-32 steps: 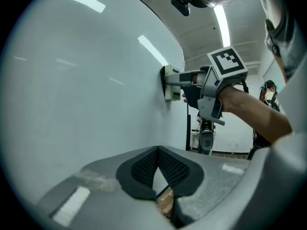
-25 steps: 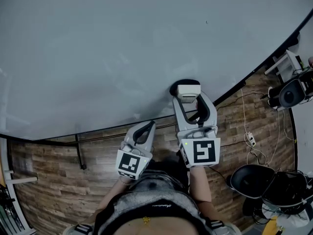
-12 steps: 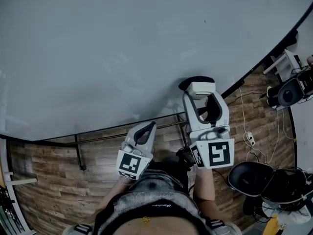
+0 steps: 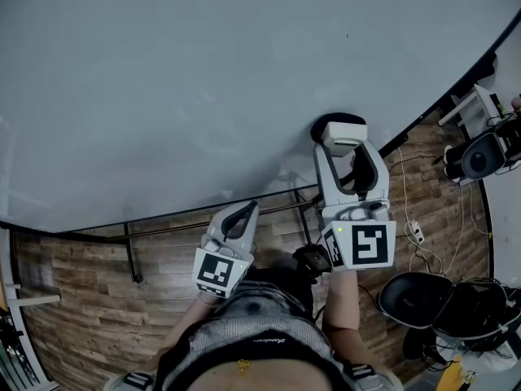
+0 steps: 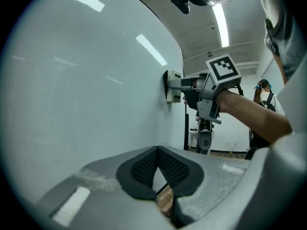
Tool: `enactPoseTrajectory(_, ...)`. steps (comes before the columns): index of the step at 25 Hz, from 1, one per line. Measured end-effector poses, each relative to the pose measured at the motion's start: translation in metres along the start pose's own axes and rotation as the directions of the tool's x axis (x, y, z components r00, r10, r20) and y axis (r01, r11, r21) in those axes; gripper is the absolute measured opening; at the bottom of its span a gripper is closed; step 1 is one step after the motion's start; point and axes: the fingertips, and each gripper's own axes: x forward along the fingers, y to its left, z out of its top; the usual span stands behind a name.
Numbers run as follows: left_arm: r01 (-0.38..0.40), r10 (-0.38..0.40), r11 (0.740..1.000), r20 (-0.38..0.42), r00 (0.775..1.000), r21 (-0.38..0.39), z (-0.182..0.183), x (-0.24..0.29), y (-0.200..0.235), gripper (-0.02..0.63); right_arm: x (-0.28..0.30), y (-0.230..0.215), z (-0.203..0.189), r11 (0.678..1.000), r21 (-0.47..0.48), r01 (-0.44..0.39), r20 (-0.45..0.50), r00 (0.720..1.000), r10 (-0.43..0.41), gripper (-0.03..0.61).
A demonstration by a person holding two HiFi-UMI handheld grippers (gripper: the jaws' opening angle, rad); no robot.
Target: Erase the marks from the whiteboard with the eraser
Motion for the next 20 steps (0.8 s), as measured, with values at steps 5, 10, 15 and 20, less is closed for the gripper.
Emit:
enactPoseTrajectory(5,0.017,-0.017,0.999,-0.004,1.0,0.04,-0.001,0.002,-0.002,0.003,-0.001,0.008,-0.041,0.999,0.047,-0.016,-0.076,0.997,0.019,0.238)
enactPoseTrajectory(10,0.024,-0.023,0.999,-0.008,1.0,0.049,-0.003,0.004,-0.005,0.003,-0.006,0.019,-0.092,0.992,0.115,-0.046,-0.165,0.984,0.064,0.238)
enactPoseTrajectory(15,0.035,-0.035,0.999,-0.013,0.999,0.014,-0.003,0.005,-0.009,0.003,-0.006,0.025,-0.099,0.988,0.131,-0.086,-0.193,0.975,0.111,0.238)
enactPoseTrajectory(20,0.08,-0.079,0.996,-0.02,0.997,0.047,-0.003,0.01,-0.024,0.003,-0.009,0.014,-0.02,0.989,0.056,-0.138,-0.048,0.989,0.14,0.238)
